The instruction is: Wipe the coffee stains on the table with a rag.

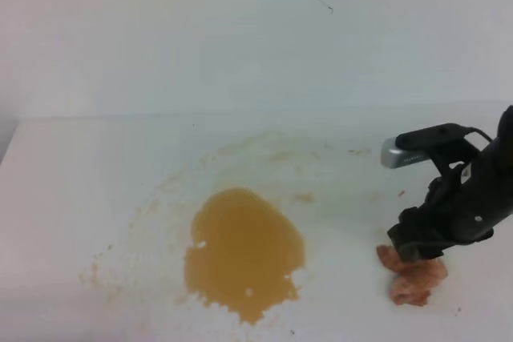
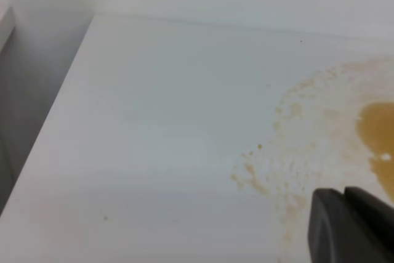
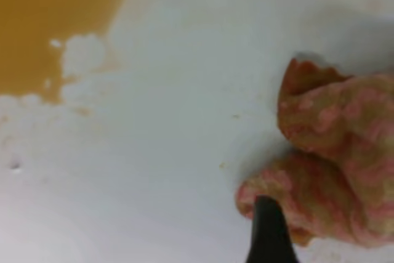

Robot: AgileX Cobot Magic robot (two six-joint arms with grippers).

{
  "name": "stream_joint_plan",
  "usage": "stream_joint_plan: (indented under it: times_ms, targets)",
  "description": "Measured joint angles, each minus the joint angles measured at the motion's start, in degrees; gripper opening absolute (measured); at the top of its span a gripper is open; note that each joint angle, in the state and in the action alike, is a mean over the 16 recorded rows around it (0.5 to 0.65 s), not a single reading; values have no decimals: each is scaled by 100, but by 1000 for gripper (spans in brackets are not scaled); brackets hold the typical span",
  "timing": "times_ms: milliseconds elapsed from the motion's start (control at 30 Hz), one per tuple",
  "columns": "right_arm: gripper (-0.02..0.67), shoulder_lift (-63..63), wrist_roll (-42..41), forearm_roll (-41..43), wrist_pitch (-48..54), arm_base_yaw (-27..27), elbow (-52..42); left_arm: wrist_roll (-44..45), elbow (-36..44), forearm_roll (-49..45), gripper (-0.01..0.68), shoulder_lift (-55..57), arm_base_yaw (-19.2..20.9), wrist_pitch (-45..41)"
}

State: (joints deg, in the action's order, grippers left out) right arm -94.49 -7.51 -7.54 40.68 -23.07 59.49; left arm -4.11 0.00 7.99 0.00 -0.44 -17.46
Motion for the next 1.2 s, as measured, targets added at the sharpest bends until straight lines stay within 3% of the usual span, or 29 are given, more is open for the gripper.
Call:
stream_joint_plan:
  times_ms: [167, 667, 867, 1200]
  targets:
    - [395, -448, 27, 215, -287, 0, 0, 0, 0, -3, -3, 0, 0, -4]
    - [61, -1094, -334, 316, -240, -121, 401, 0, 0, -6, -3, 0, 0, -20]
    - [39, -1102, -705, 180, 106, -557, 964, 0, 0, -6, -3, 0, 0, -25]
    - [39, -1181, -1247, -360, 86, -1799, 1646, 0, 0, -6, -3, 0, 0, -28]
